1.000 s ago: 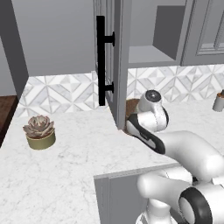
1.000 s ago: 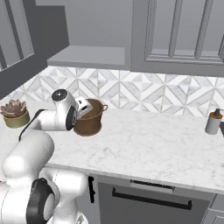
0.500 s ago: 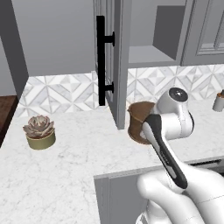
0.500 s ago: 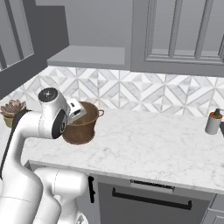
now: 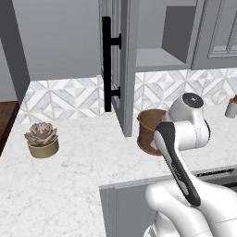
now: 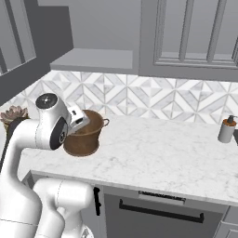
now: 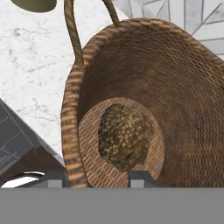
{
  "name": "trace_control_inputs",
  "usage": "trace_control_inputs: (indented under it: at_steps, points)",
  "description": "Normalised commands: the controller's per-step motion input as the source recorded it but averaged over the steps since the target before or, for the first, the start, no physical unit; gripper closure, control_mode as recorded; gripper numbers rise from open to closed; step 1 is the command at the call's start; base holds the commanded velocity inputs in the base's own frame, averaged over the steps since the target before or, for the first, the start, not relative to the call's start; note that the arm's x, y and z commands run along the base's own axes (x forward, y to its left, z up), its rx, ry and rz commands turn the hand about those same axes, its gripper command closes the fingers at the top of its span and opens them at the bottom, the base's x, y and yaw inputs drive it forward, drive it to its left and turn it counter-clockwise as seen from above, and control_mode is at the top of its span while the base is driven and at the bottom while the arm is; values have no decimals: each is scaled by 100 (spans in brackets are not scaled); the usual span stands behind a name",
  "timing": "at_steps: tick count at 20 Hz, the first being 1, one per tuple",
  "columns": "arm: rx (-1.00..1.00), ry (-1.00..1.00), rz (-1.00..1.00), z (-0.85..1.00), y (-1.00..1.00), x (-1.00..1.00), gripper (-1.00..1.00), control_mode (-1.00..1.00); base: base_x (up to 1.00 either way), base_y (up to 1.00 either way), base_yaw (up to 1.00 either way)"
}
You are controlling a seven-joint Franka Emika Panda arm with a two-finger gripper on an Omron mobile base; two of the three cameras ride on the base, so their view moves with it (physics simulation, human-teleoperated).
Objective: Open the cabinet, pick up the bread from the cabinet and place it in the basket. Then move the basket to the dining counter.
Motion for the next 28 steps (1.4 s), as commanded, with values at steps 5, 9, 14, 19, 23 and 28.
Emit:
trace_control_inputs:
  at_steps: [5, 9, 14, 19, 23, 28]
  points:
    - [0, 0, 0, 0, 0, 0, 100, -100, 0, 0, 0]
    - [0, 0, 0, 0, 0, 0, 100, -100, 0, 0, 0]
    - [0, 0, 0, 0, 0, -3, 100, 100, -53, -3, 0]
    - [0, 0, 0, 0, 0, 0, 100, 100, -97, -36, -8]
    - [0, 0, 0, 0, 0, 0, 100, 100, -19, -52, -55]
    - [0, 0, 0, 0, 0, 0, 100, 100, 7, -18, -78]
